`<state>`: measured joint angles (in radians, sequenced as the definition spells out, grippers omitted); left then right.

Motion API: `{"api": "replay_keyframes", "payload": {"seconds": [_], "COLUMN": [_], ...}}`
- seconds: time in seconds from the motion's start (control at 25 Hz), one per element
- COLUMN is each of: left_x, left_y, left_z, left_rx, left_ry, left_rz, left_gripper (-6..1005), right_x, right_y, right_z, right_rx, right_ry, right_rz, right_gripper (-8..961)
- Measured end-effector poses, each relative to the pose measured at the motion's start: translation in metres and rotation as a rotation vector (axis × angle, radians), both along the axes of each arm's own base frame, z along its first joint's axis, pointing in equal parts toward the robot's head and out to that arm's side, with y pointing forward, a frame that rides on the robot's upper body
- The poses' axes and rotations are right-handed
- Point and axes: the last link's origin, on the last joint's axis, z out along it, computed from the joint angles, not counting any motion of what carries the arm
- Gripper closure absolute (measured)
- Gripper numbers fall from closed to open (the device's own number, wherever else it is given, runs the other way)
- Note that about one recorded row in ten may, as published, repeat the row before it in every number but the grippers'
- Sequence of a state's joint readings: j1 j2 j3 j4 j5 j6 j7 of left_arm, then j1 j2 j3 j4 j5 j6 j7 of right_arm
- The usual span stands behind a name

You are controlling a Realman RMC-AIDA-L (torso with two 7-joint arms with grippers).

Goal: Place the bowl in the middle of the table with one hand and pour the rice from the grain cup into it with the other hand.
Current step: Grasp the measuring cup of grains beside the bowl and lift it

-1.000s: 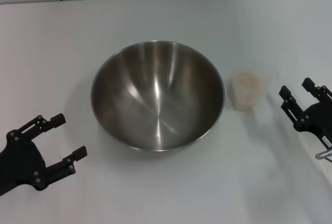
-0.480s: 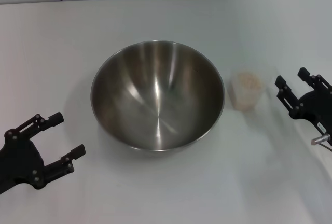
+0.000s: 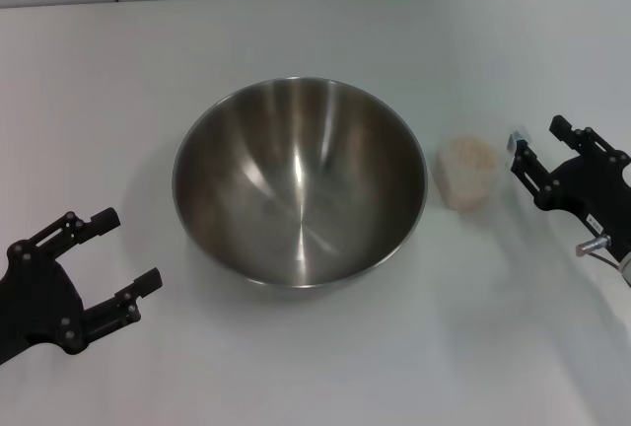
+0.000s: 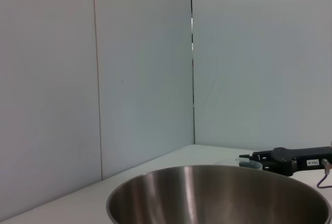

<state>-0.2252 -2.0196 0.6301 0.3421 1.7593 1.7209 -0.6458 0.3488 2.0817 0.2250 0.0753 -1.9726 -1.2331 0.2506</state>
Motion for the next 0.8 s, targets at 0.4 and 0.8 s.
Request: {"api": "replay_keyframes", "payload": {"seconds": [0.4,0.8], "left_x": [0.001,0.002], "left_y": [0.002,0.004], "left_z": [0.001,0.001], "left_rx": [0.011,0.015], "left_ry": [-0.002,-0.002], "left_rz": [0.001,-0.002], "left_gripper": [209,210], "right_x": [-0.002,-0.003], "right_y": [0.009,0.011], "right_z": [0.001,0.001], "right_rx": [0.0,-0.001], "right_ry": [-0.01,-0.01], "right_rz": [-0.005,-0.002], "right_gripper": [377,377]}}
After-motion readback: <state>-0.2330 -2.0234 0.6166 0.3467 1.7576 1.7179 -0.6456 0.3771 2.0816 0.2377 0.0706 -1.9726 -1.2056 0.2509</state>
